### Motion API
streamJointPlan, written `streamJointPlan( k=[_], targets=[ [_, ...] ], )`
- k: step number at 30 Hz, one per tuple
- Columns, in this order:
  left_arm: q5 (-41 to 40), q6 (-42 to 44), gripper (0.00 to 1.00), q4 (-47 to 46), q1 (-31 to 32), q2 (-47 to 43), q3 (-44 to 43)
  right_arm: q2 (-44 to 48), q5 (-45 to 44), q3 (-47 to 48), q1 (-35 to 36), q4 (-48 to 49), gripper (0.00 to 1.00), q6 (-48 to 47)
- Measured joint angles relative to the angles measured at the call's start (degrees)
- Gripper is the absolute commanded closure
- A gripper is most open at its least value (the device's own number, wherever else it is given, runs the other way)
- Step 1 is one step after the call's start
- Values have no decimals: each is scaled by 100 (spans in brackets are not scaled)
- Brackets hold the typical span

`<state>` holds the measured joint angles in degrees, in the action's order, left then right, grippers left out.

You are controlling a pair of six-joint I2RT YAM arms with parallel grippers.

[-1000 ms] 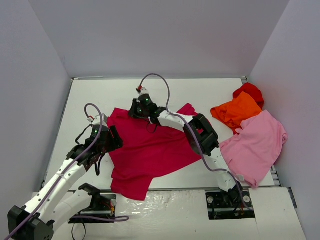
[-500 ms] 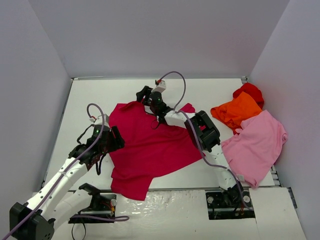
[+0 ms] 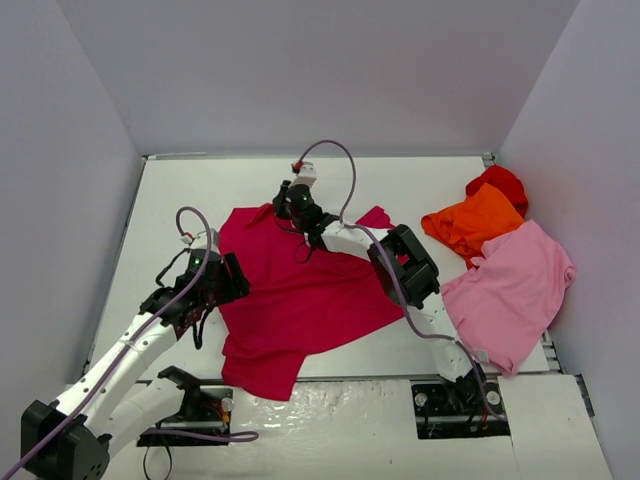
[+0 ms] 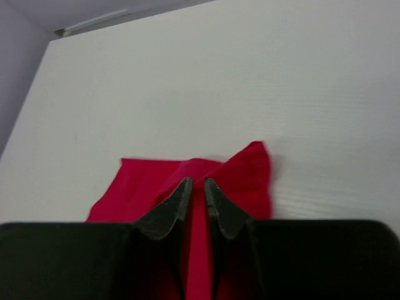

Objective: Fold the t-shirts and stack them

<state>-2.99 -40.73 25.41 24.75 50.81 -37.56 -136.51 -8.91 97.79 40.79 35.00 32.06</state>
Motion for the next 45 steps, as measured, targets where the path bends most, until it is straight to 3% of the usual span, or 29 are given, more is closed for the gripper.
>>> streamJointPlan(
  k=[2,4,7,13,30,45],
  targets=[
    [-1,0,47,0,0,-5,0,109,161,102,191,-272,93,-68],
    [-3,0,47,4,0,-17,0,126,505,361,339,-510,67,-40],
    [-7,0,47,25,0,-52,0,88,1201,704,492,-615,59,185],
    [-28,-19,46,224,0,-315,-2,-265,1931,1064,398,-547,59,872],
    [1,-114,47,556,0,-625,-2,-470,1665,435,315,-884,57,1610],
    [1,-136,46,566,0,-628,-2,-609,1404,437,295,-306,55,1560]
  ],
)
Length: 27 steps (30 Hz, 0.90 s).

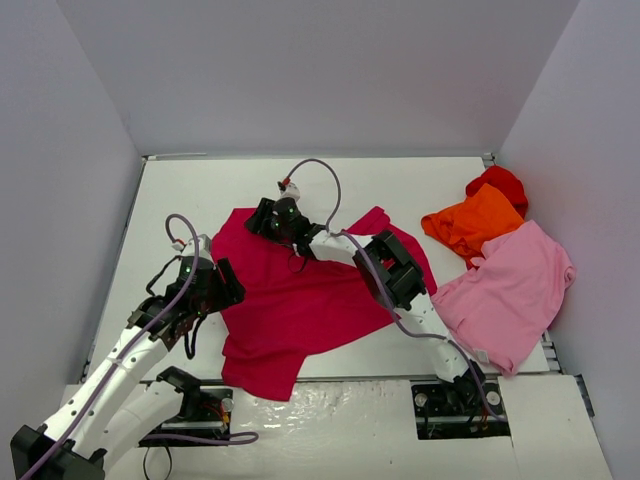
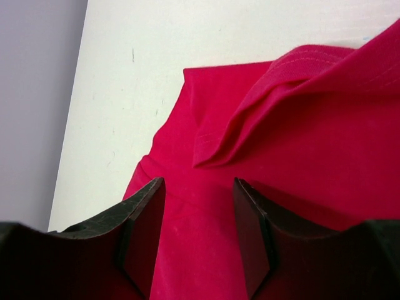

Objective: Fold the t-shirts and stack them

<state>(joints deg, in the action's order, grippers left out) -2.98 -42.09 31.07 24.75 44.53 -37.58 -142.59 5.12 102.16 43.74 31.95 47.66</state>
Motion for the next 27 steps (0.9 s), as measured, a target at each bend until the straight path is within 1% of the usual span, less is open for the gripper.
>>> streamJointPlan(
  k=[9,11,12,15,16,17,18,27],
  targets=[
    [11,0,47,-10,0,147,0,-391,-275,373,-84,286,55,-18],
    [15,0,46,-12,0,165,0,-436,-343,415,-95,340,57,-6],
    [15,0,46,-19,0,166,0,-453,-379,417,-95,396,60,13],
    [20,2,47,-55,0,204,0,-574,-470,446,-95,611,79,93],
    [22,2,47,-55,0,222,0,-612,-492,448,-95,682,87,123],
    [24,2,47,-55,0,240,0,-652,-513,451,-95,753,98,156],
    [26,2,47,-56,0,254,0,-689,-527,454,-96,808,100,191],
    [63,2,47,-142,0,261,0,-812,-560,452,-121,1133,100,446]
  ],
)
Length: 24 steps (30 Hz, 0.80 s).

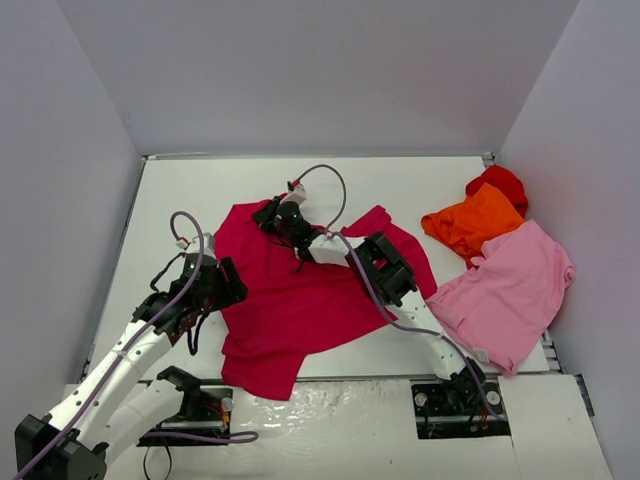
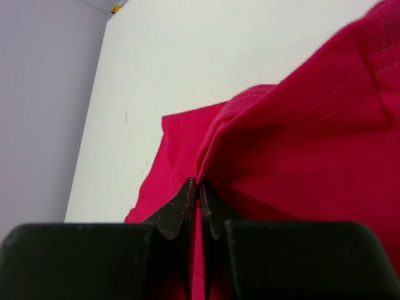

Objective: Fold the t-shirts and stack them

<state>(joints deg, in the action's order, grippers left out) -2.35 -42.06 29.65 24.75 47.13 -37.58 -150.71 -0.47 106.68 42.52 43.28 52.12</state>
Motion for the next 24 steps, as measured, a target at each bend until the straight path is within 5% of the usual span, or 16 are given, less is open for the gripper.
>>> streamJointPlan(
  k=[7,13,18,24],
  targets=[
    [3,-1,47,-25,0,0,0,-10,-124,-303,-325,1311,100,799],
    [41,-2,47,-82,0,1,29,-493,-506,294,-887,2293,35,1927],
    [69,-2,47,-130,0,28,112,-1590,-693,1446,-1257,2795,29,3395],
    [89,-2,47,-172,0,151,131,-1254,-363,730,-1367,2969,28,3479]
  ],
)
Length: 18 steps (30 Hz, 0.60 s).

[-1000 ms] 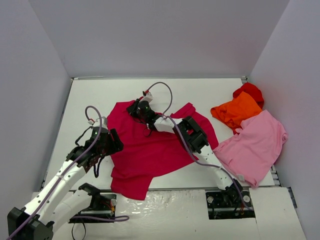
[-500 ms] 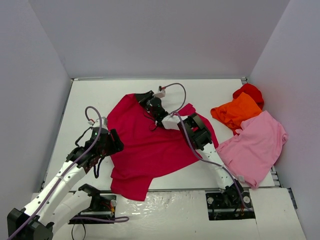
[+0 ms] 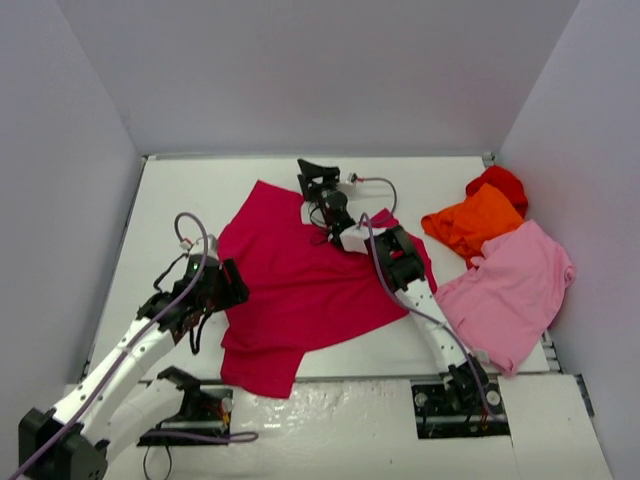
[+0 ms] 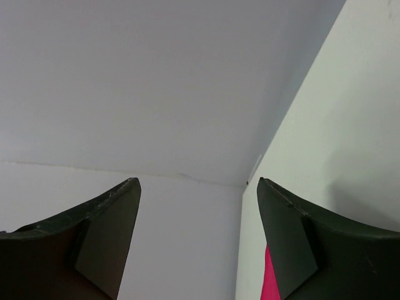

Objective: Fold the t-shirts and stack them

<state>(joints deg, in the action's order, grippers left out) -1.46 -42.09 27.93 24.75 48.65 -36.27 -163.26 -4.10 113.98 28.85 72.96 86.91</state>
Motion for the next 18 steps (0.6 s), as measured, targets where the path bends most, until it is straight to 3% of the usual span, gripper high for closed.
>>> streamJointPlan(
  k=[4,7,10,13,15,18],
  targets=[
    [1,3,50,-2,0,58,0,716,654,-1048,-61,-49,32,-615],
    [3,7,50,-38,0,73,-9,1556,1077,-1692,-146,-1014,36,-1656],
    [45,10,55,-58,0,234,-179,2570,1218,-1738,-224,-2717,57,-2996],
    [176,9,67,-240,0,559,-507,3517,958,-1092,-258,-4602,95,-4353],
    [333,15,73,-449,0,895,-764,4086,584,-795,-275,-5490,100,-5094],
    [590,29,93,-695,0,1700,-1304,5423,29,-1201,-311,-6452,100,-5841]
  ],
)
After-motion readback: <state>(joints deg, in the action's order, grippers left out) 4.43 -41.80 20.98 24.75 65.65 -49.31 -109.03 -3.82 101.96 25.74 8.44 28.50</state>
